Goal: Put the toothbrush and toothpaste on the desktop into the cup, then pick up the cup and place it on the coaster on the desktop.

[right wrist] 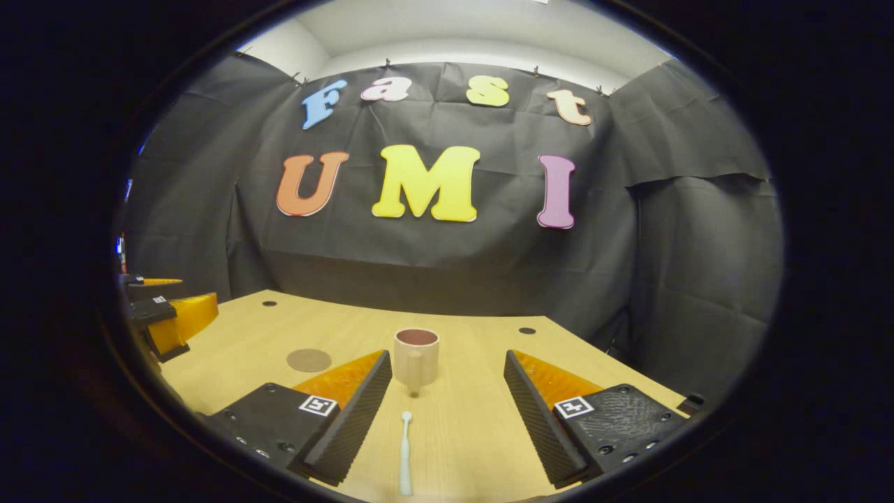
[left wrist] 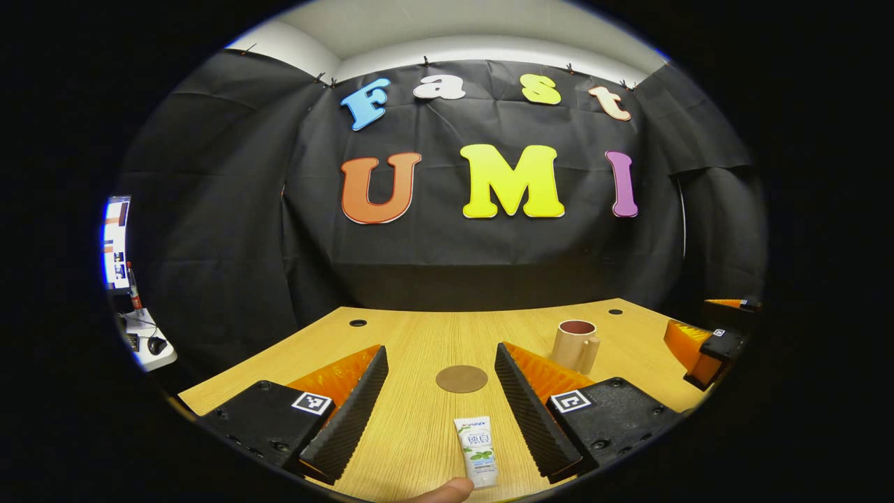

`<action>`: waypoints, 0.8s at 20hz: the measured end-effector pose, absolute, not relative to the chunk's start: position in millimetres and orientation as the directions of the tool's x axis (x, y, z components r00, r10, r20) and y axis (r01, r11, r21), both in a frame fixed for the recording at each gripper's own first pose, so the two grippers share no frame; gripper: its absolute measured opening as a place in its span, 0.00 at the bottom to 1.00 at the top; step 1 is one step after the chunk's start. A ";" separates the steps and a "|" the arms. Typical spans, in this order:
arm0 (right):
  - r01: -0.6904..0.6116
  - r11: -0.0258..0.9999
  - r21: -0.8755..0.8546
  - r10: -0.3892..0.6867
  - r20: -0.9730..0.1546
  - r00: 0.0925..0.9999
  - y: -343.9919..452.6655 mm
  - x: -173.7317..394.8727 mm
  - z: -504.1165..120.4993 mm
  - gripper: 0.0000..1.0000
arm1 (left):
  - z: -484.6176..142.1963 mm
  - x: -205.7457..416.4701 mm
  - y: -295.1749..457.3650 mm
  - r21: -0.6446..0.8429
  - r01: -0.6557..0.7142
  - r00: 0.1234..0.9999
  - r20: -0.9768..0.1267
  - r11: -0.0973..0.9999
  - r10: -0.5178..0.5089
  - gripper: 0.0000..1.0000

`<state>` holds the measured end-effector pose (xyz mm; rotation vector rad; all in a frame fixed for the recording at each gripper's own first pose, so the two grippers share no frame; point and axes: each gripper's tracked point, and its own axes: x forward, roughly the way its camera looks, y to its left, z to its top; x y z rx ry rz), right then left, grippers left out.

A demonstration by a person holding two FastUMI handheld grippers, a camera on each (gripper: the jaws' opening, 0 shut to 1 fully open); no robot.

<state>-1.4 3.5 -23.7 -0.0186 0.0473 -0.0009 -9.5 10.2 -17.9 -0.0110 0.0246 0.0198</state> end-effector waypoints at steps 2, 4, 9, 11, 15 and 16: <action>-0.018 1.000 -0.011 0.017 -0.100 0.995 10.2 4.8 -44.4 0.98 | -23.2 -9.5 11.8 -0.006 -0.022 0.999 -0.035 1.000 0.022 0.98; -0.038 0.999 0.008 0.039 -0.176 0.984 16.3 9.9 -72.8 0.96 | -29.4 -8.6 13.7 -0.006 -0.023 0.999 -0.047 1.000 0.023 0.98; -0.052 0.997 0.055 0.070 -0.392 0.917 28.0 20.8 -144.0 0.89 | -43.5 -5.3 15.0 -0.009 -0.022 0.997 -0.078 1.000 0.021 0.98; -0.050 0.998 0.045 0.065 -0.443 0.894 31.0 23.5 -157.0 0.79 | -49.3 -4.6 12.0 -0.012 -0.014 0.996 -0.092 1.000 0.012 0.98; -0.068 0.998 0.011 0.065 -0.479 0.876 38.9 31.6 -165.6 0.43 | -71.4 -0.1 2.8 -0.008 0.014 0.988 -0.152 1.000 -0.015 0.98; -0.071 0.997 0.005 0.065 -0.490 0.869 41.2 33.0 -169.3 0.37 | -78.5 0.5 -0.9 -0.002 0.026 0.984 -0.176 1.000 -0.026 0.98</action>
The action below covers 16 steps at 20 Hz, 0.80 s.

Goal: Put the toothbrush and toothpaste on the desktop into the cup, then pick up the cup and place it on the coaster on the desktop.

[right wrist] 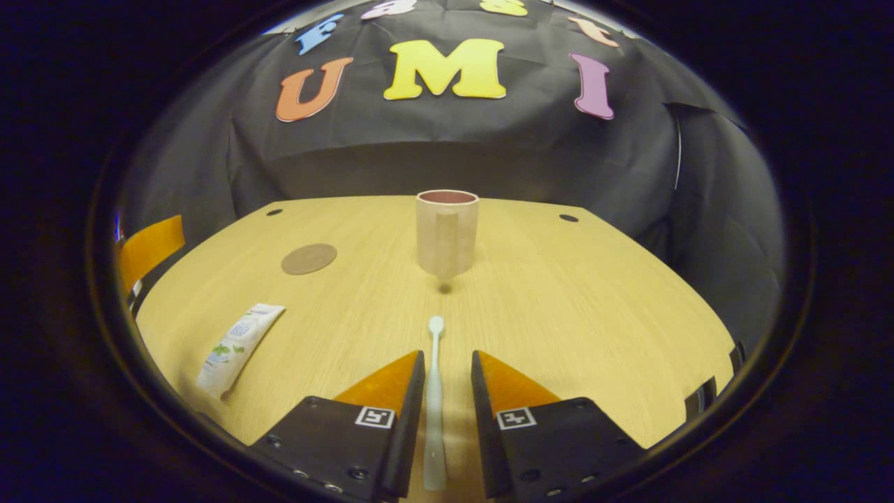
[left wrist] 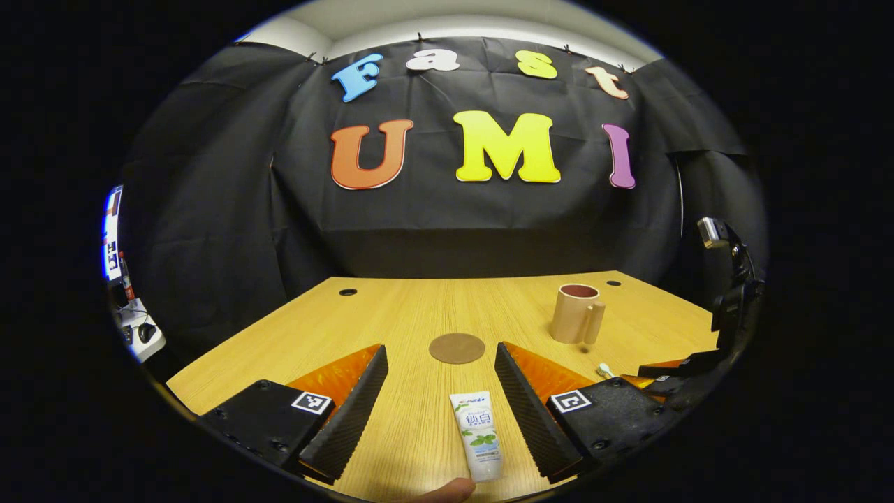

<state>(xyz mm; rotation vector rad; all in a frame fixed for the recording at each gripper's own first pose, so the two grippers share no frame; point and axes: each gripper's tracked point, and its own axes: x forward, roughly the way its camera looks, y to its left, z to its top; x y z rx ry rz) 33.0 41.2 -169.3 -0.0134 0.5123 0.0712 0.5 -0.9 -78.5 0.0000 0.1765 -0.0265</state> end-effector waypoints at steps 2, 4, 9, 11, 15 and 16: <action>-0.083 0.997 -0.004 0.069 -0.512 0.856 43.7 34.5 -173.3 0.36 | -94.9 1.6 -9.7 0.001 0.049 0.973 -0.227 0.999 -0.047 0.98; -0.090 0.996 0.005 0.078 -0.543 0.836 43.8 33.2 -180.5 0.29 | -110.6 3.3 -17.5 -0.019 0.066 0.956 -0.284 0.998 -0.069 0.98; -0.103 0.993 0.053 0.115 -0.547 0.829 46.0 37.0 -181.7 0.19 | -143.0 3.6 -25.3 -0.031 0.064 0.908 -0.414 0.998 -0.071 0.98; -0.114 0.993 0.039 0.117 -0.547 0.829 46.3 36.1 -182.2 0.18 | -151.5 0.9 -28.7 -0.049 0.062 0.889 -0.451 0.997 -0.078 0.98; -0.124 0.991 0.041 0.126 -0.548 0.827 45.3 36.3 -182.1 0.17 | -157.6 -0.6 -27.6 -0.056 0.050 0.875 -0.480 0.997 -0.071 0.99; -0.111 0.992 0.064 0.128 -0.545 0.828 45.9 36.5 -182.1 0.17 | -157.1 0.0 -26.8 -0.052 0.048 0.874 -0.480 0.997 -0.067 0.99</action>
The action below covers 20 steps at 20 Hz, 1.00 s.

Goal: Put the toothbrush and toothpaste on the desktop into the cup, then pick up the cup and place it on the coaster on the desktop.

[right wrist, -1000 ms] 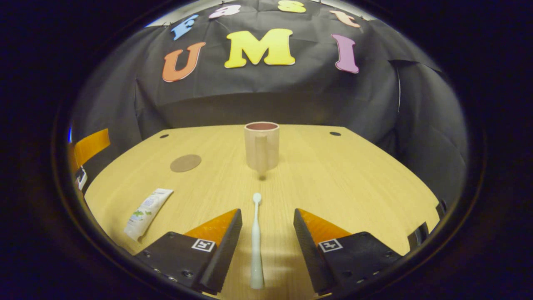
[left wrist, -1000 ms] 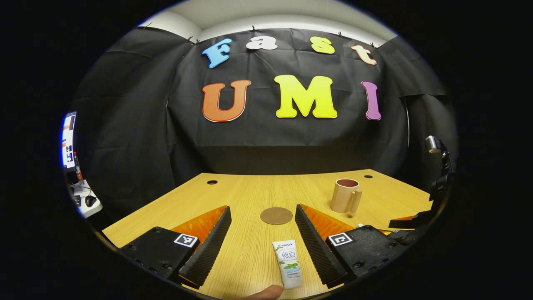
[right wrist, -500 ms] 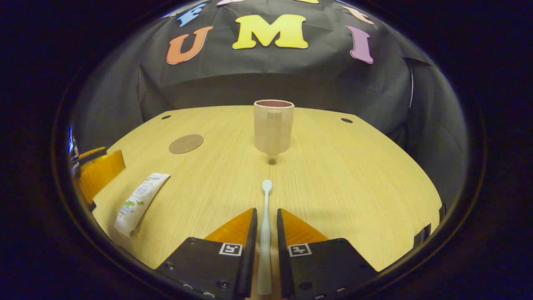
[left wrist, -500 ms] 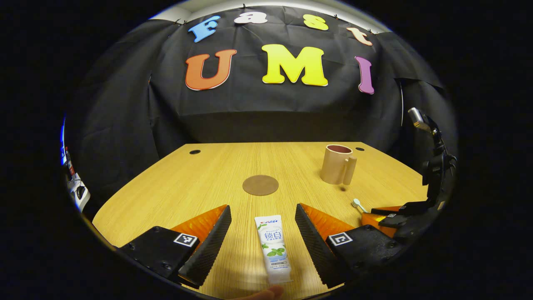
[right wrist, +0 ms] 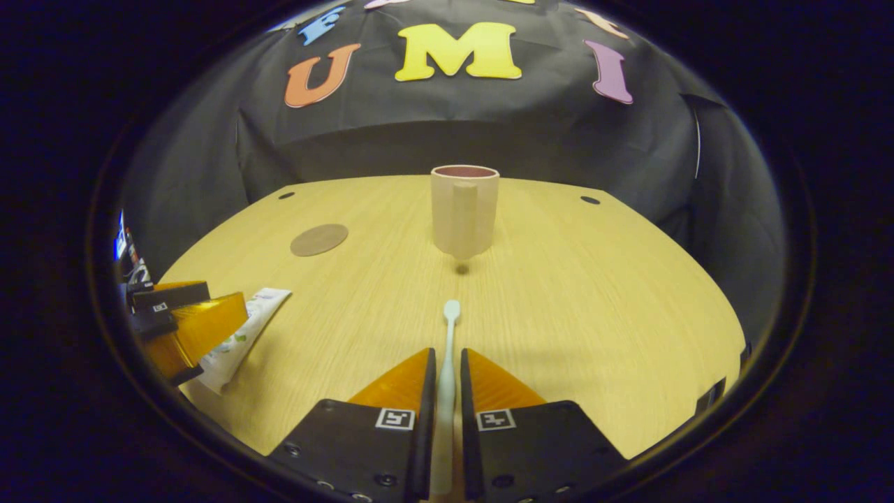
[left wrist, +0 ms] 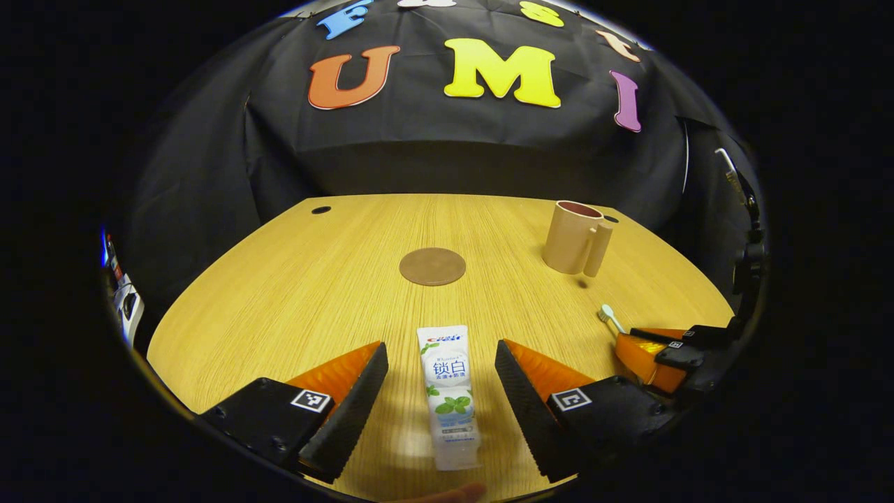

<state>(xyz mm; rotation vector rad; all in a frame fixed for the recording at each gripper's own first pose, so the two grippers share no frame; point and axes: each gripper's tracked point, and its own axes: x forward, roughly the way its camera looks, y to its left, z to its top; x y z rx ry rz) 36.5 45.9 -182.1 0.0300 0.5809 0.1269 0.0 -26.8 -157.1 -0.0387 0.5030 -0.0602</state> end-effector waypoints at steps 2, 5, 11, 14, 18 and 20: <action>-0.121 0.991 0.063 0.135 -0.546 0.827 46.2 37.0 -182.6 0.16 | -157.8 -2.5 -26.1 -0.045 0.046 0.875 -0.481 0.998 -0.062 0.98; -0.135 0.989 0.055 0.143 -0.548 0.824 48.7 36.5 -183.3 0.16 | -158.2 -4.3 -29.4 -0.048 0.051 0.871 -0.487 0.998 -0.068 0.98; -0.141 0.989 0.044 0.142 -0.547 0.825 50.1 34.8 -182.5 0.46 | -157.0 -7.1 -33.5 -0.037 0.067 0.872 -0.483 0.997 -0.076 0.99; -0.140 0.989 0.053 0.146 -0.553 0.820 49.8 34.1 -183.5 0.46 | -160.1 -7.3 -33.2 -0.049 0.058 0.868 -0.491 0.997 -0.074 1.00; -0.121 0.990 0.075 0.143 -0.564 0.813 48.2 35.4 -184.6 0.05 | -167.1 -11.2 -37.3 -0.069 0.068 0.843 -0.530 0.995 -0.094 0.99; -0.143 0.989 0.028 0.134 -0.564 0.815 47.9 34.0 -183.5 0.02 | -167.6 -12.0 -39.2 -0.076 0.073 0.832 -0.545 0.994 -0.102 0.98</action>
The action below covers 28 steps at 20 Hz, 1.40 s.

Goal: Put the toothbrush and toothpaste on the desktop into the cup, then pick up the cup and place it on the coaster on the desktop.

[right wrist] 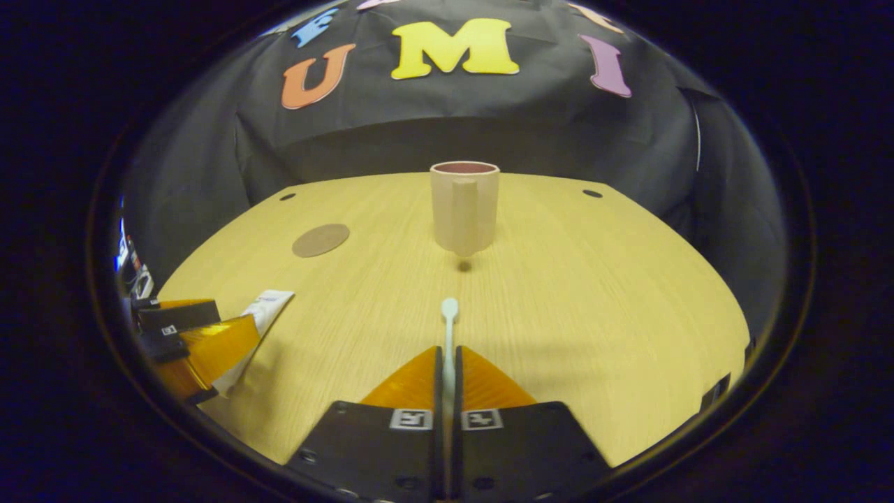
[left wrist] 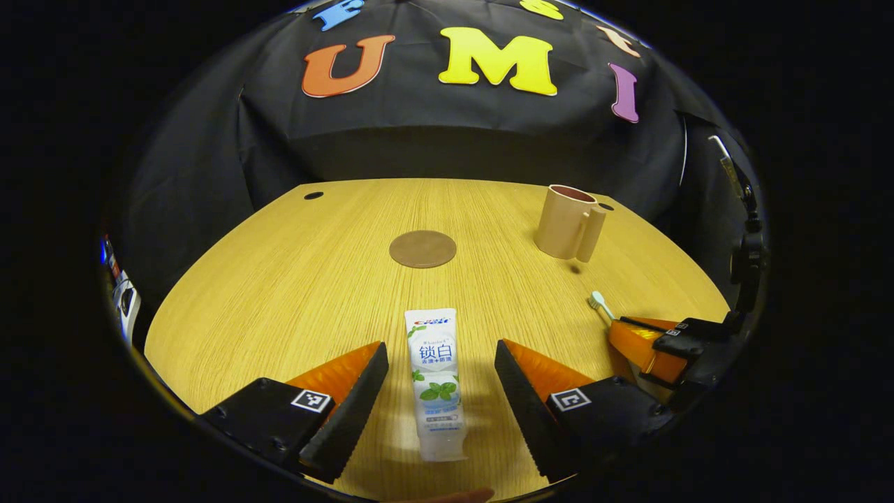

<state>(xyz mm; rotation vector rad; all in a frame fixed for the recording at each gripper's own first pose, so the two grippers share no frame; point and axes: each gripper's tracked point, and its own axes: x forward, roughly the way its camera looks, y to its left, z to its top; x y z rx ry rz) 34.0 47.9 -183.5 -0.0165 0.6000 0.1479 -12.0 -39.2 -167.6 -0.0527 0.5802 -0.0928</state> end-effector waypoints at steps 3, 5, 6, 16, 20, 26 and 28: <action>-0.147 0.988 0.035 0.142 -0.558 0.818 46.7 34.4 -181.2 0.00 | -172.9 -15.4 -40.4 -0.071 0.081 0.805 -0.584 0.994 -0.107 0.96; -0.140 0.989 0.043 0.140 -0.553 0.821 43.2 35.8 -181.1 0.00 | -185.9 -19.2 -39.5 -0.057 0.075 0.756 -0.647 0.996 -0.094 0.92; -0.150 0.987 0.050 0.152 -0.551 0.820 43.5 33.1 -181.4 0.00 | -190.3 -19.8 -40.5 -0.065 0.074 0.736 -0.669 0.995 -0.098 0.87; -0.211 0.974 0.078 0.223 -0.459 0.860 40.5 15.7 -134.8 0.00 | -194.6 -16.7 -35.4 -0.037 0.145 0.615 -0.779 0.989 -0.119 0.57; -0.215 0.973 0.087 0.231 -0.395 0.889 33.6 11.8 -102.6 0.00 | -186.8 -13.4 -38.2 -0.043 0.199 0.600 -0.785 0.979 -0.156 0.51; -0.185 0.978 0.096 0.206 -0.328 0.922 21.5 22.9 -75.7 0.00 | -140.7 11.3 -38.5 -0.049 0.234 0.750 -0.626 0.971 -0.213 0.40; -0.183 0.978 0.095 0.205 -0.325 0.923 23.7 25.1 -73.4 0.00 | -115.6 24.2 -41.6 -0.055 0.224 0.806 -0.552 0.973 -0.216 0.40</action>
